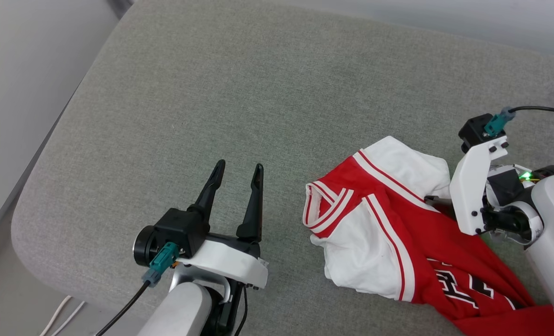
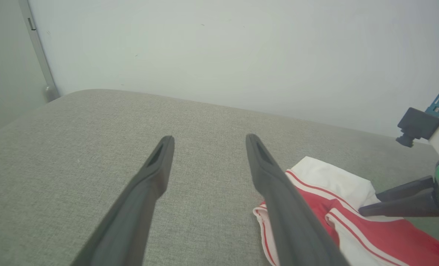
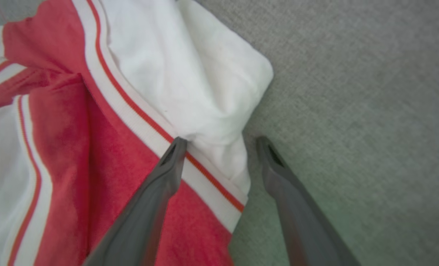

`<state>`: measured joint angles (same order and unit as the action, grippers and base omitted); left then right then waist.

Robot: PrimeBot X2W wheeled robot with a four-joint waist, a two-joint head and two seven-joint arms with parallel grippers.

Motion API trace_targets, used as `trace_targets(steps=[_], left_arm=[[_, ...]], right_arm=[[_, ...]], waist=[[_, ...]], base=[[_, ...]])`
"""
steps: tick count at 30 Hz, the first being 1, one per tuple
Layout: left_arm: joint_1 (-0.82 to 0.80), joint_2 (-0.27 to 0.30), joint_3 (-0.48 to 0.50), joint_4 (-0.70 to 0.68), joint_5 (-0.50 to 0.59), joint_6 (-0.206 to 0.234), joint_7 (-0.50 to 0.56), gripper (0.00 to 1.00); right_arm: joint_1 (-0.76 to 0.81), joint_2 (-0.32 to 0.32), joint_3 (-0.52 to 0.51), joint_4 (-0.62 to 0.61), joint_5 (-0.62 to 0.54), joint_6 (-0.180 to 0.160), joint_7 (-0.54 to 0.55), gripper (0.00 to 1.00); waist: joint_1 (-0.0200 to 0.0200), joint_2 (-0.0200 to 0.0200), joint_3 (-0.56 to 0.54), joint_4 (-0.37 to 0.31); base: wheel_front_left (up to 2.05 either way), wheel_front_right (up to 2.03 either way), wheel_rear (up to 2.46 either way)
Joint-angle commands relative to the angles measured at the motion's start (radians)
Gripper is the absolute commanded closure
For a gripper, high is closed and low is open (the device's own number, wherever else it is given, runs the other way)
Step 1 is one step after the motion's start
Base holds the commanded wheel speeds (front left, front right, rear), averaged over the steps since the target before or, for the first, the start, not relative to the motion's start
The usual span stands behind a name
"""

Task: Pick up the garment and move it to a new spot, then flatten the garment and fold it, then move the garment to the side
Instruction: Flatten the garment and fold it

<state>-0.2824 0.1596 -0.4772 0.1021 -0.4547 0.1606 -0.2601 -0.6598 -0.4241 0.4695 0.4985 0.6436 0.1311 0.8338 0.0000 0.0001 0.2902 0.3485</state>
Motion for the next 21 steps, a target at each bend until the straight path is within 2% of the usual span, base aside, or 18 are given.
trace_targets(steps=[1, 7, 12, 17, 21], left_arm=[[-0.002, -0.003, 0.003, -0.002, 0.007, -0.003, -0.007, 0.0], [0.03, -0.006, 0.037, -0.002, 0.026, -0.008, -0.006, 0.0], [0.061, 0.01, 0.058, 0.001, 0.034, -0.006, -0.005, 0.0], [0.08, 0.03, 0.068, -0.006, 0.037, -0.002, -0.004, 0.0], [0.092, 0.041, 0.068, -0.016, 0.037, 0.005, 0.008, 0.0]], right_arm=[[0.037, 0.01, 0.026, 0.035, 0.004, -0.001, 0.014, 1.0], [-0.047, -0.011, 0.061, 0.0, 0.008, -0.001, -0.079, 1.0], [-0.068, -0.039, 0.025, -0.056, -0.027, -0.001, -0.182, 1.0], [0.027, -0.068, -0.104, -0.104, -0.079, -0.001, -0.229, 1.0], [0.18, -0.046, -0.266, -0.121, -0.121, -0.001, -0.234, 1.0]], waist=[[0.0, -0.0001, -0.001, -0.001], [0.0, -0.0001, -0.027, -0.035], [0.0, -0.0001, -0.065, -0.092], [0.0, -0.0001, -0.098, -0.156], [0.0, -0.0001, -0.115, -0.201]], base=[[0.0, 0.0, 0.0], [0.0, 0.0, 0.0], [0.0, 0.0, 0.0], [0.0, 0.0, 0.0], [0.0, 0.0, 0.0]])
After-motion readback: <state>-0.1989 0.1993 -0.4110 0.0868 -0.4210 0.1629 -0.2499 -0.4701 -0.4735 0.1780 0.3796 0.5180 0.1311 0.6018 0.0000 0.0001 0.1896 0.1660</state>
